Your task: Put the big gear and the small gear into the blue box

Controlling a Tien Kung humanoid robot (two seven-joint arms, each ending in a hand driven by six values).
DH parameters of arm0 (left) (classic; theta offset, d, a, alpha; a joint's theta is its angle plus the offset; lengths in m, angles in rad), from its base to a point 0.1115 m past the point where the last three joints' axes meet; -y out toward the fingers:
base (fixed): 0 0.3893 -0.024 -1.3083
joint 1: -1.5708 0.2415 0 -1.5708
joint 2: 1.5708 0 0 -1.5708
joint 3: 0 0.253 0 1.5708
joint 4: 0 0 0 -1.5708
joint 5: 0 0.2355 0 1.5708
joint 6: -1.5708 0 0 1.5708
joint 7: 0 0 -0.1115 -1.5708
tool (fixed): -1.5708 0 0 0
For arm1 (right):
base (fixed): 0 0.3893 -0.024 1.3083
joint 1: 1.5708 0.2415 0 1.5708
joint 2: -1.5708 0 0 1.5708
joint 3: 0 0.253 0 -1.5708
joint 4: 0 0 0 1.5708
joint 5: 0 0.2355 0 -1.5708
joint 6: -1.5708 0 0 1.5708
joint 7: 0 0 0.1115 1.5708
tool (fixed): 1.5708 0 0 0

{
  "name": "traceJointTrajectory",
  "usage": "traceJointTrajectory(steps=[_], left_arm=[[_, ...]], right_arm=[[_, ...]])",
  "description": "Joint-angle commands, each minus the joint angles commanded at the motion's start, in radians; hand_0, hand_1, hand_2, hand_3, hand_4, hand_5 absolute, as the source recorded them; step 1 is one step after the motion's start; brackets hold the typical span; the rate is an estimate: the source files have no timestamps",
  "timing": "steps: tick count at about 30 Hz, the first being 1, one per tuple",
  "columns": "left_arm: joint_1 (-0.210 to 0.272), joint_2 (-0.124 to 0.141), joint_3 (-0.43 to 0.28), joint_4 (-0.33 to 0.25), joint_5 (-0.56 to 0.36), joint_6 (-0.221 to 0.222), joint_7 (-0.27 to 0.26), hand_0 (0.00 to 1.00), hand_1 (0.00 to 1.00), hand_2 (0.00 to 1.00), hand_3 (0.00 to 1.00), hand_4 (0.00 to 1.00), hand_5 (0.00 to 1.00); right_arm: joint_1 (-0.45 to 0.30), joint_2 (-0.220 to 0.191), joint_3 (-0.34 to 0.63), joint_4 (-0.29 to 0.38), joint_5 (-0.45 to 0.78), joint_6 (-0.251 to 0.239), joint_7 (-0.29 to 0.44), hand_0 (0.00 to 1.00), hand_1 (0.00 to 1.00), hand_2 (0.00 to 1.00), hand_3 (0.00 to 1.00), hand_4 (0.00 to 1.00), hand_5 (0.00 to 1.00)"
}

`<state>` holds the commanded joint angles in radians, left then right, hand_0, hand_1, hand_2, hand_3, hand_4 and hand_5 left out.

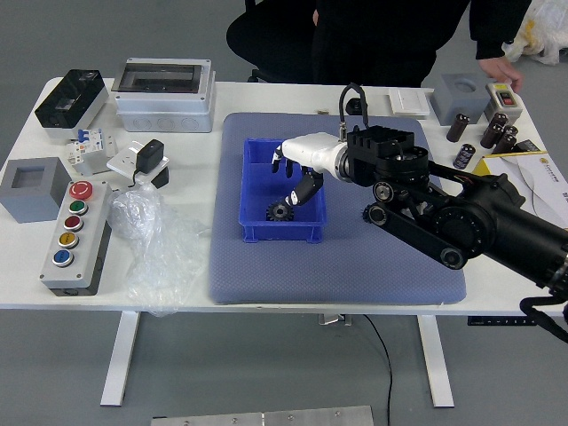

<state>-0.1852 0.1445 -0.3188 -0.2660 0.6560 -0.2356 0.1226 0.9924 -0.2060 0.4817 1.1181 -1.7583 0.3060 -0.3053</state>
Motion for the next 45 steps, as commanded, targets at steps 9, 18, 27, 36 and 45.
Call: traceJointTrajectory(steps=[9,18,27,36,45], left_arm=[[0.008,0.002,-0.013,0.000,0.004,0.000,0.000,0.860,0.829,0.829,0.778,0.592,0.367],[0.006,0.001,-0.034,-0.001,0.014,-0.002,-0.002,0.860,0.829,0.829,0.778,0.592,0.368],[0.003,-0.004,-0.041,-0.001,0.017,-0.001,-0.004,0.860,0.829,0.829,0.778,0.593,0.370],[0.001,-0.008,-0.040,-0.001,0.017,0.000,-0.005,0.860,0.829,0.829,0.778,0.593,0.370],[-0.002,-0.010,-0.038,-0.001,0.017,0.000,-0.005,0.860,0.829,0.829,0.777,0.592,0.370]], right_arm=[[0.003,-0.097,0.041,0.084,-0.046,0.010,-0.011,0.368,0.473,0.607,0.761,0.849,0.297],[-0.051,-0.200,0.068,0.114,-0.081,0.009,-0.012,0.367,0.474,0.599,0.744,0.846,0.297],[-0.131,-0.266,0.056,0.075,-0.084,-0.018,0.007,0.376,0.483,0.599,0.718,0.829,0.281],[-0.170,-0.270,0.045,0.018,-0.068,-0.032,0.023,0.379,0.486,0.601,0.709,0.823,0.273],[-0.177,-0.252,0.035,-0.003,-0.054,-0.037,0.026,0.391,0.486,0.596,0.681,0.808,0.256]])
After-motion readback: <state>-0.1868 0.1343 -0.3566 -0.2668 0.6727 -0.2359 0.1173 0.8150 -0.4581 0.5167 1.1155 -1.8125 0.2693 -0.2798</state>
